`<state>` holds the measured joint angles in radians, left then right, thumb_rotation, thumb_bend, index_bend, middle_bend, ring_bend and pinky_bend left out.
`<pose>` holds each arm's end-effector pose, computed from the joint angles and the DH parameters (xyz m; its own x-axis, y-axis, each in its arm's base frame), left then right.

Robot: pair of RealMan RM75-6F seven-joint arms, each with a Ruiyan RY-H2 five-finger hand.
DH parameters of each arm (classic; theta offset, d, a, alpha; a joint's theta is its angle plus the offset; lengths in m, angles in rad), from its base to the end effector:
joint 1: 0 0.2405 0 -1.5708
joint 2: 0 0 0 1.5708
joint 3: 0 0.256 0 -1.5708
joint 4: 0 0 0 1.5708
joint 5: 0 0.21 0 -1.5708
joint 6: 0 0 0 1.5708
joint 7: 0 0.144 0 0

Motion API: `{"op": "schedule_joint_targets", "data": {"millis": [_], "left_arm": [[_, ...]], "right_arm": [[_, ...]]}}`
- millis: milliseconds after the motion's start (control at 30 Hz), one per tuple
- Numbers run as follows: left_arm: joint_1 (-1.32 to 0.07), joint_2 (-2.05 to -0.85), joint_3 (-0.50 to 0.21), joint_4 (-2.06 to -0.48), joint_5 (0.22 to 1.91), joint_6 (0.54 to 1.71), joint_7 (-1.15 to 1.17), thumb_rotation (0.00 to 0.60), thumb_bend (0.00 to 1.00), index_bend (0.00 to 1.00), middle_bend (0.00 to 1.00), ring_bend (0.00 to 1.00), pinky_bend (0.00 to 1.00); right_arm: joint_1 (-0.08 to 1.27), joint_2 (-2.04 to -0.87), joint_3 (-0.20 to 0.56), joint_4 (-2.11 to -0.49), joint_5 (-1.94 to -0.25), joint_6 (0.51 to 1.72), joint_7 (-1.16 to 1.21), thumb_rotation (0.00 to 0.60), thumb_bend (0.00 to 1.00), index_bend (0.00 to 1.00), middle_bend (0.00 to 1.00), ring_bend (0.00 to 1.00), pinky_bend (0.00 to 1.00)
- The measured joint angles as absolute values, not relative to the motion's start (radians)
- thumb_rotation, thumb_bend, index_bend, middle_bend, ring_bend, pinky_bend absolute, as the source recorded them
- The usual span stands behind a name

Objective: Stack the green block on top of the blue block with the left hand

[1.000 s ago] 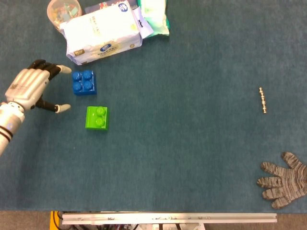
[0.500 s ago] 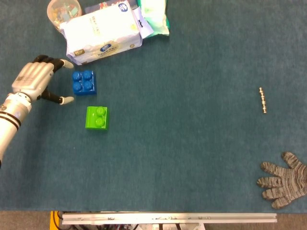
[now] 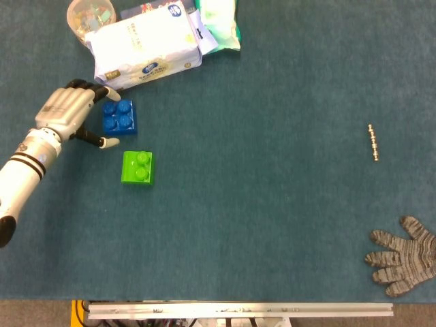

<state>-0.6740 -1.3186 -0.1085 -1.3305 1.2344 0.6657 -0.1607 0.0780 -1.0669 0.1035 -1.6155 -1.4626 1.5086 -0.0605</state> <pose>-0.2584 0.3557 0.0440 0.3337 0.5032 0.7972 0.9426 -0.1712 -0.2866 -0.3136 -0.1898 0.1887 0.4860 0.0733 0.8709 -0.8739 0.0372 0.4846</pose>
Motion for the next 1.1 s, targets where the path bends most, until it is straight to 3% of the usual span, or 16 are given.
{"op": "schedule_joint_targets", "data": {"millis": [967,1100], "left_arm": [[-0.680,-1.272,-0.077,-1.432,1.284,0.711,-0.146,0.520,0.13,0.27,0.24,0.17,0.08],[-0.664,-1.253,-0.070,-1.461,1.309,0.750,-0.150,0.590,0.13,0.27,0.24,0.17,0.09]], "right_arm": [[0.073,-1.071,0.101,-1.600,-1.462,1.504,-0.039,0.600,0.23,0.31,0.35,0.22,0.22],[0.073,-1.070,0.100,-1.601,-1.464,1.504,-0.037,0.600,0.23,0.31,0.35,0.22,0.22]]}}
